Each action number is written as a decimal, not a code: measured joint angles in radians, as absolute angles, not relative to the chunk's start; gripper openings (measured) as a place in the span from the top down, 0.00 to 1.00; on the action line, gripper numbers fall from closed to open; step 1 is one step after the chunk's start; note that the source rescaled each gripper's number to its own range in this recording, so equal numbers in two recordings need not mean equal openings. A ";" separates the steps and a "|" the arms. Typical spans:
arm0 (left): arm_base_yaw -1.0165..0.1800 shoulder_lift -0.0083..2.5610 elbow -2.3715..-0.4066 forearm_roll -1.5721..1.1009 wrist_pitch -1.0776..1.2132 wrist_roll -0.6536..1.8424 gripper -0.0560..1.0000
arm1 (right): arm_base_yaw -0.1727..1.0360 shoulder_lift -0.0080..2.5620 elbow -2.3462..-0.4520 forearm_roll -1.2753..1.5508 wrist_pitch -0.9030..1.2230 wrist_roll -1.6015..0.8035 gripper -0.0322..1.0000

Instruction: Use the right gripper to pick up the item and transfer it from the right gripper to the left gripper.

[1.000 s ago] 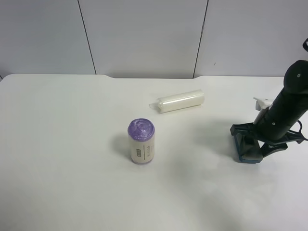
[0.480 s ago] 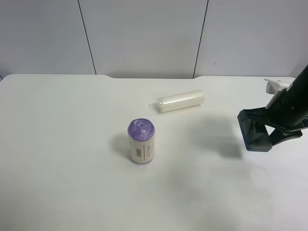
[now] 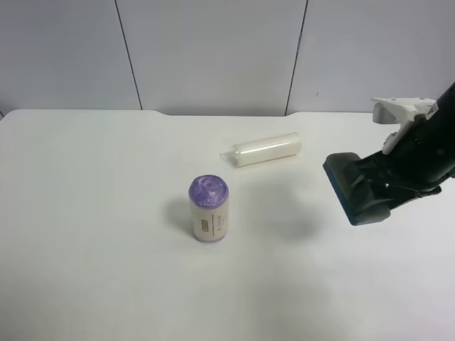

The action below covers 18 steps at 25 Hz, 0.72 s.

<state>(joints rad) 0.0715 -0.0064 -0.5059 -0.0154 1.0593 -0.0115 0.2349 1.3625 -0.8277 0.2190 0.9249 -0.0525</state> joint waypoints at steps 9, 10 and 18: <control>0.072 -0.006 -0.506 -0.015 1.059 -0.012 0.00 | 0.381 1.267 -0.828 0.204 0.965 -0.093 0.95; 0.072 -0.006 -0.506 -0.015 1.059 -0.012 0.00 | 0.399 1.258 -0.828 0.204 0.968 -0.101 0.95; 0.072 0.026 -0.507 -0.016 1.063 -0.012 0.00 | 0.592 1.245 -0.828 0.196 0.954 -0.192 0.95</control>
